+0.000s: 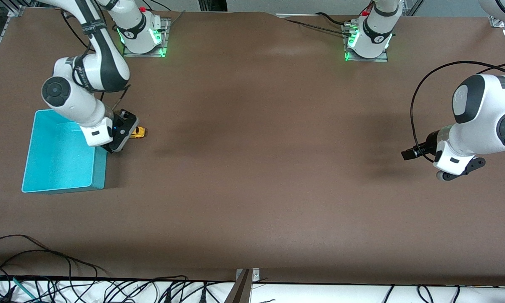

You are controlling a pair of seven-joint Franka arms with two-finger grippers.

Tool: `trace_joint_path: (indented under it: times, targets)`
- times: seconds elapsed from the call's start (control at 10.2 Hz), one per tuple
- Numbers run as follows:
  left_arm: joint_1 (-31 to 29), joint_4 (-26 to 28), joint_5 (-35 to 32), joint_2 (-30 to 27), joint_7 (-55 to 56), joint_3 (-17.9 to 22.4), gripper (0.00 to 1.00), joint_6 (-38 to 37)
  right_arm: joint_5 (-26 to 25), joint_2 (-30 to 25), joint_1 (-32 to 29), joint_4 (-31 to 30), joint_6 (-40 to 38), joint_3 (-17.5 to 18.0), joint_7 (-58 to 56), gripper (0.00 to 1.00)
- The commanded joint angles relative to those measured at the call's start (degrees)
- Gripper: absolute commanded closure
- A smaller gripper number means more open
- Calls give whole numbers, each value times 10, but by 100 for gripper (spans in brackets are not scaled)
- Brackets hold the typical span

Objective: Wind up and store yellow beetle car
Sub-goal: 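Lower the right gripper and close it on the yellow car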

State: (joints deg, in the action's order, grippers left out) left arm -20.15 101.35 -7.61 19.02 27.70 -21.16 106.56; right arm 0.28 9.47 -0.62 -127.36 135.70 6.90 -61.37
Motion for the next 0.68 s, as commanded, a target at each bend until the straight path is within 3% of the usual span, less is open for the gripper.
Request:
trace_joint_path:
  times: [0.0,0.2,0.39,0.59]
  targets:
    - [0,-5,11,-7,-16,1,0,-14,-1,-12,-18,-19,14,4,-100,0]
    - [0,-5,11,-7,-16,1,0,-14,-1,-5,-18,-65,70,10,-140,0]
    - [-1,-6,11,-7,-17,2,0,-14,-1,-18,-38,-129,137,45,-148,0]
    - [0,-6,11,-6,-18,2,0,-14,-1,-19,-52,-154,168,49,-188,0]
